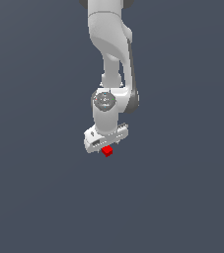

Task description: Pick up the red cube and move it to a goal position.

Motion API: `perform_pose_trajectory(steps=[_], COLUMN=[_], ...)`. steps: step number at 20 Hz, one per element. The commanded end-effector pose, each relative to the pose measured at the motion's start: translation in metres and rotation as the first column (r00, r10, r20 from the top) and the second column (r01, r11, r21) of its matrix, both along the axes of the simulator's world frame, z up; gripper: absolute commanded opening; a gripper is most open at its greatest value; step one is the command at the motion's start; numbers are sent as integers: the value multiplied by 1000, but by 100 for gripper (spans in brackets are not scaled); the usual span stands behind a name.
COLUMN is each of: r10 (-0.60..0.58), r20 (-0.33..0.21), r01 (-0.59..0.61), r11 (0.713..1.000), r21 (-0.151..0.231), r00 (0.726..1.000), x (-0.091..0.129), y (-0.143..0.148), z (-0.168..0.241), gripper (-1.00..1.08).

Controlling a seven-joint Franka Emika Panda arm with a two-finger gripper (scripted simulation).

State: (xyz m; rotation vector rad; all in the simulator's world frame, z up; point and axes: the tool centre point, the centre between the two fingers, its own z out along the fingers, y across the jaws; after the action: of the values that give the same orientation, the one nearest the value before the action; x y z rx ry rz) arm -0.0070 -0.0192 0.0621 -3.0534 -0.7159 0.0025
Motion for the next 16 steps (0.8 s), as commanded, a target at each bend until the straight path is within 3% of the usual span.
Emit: perform_pose_trajectory(steps=[1,8,15,16], r10=[62,173,205,205], r20=[2,3,3,3], r01=[-62,-173,-205,-205], r11=[998,985,979,979], r21=[-1,-3,-5,-5], r00=[998,985,979,979], x=[0,0,1,1], y=[0,-1,-2,-2], z=[-12,-35,-42,-42], gripper=[100,100,100,-100])
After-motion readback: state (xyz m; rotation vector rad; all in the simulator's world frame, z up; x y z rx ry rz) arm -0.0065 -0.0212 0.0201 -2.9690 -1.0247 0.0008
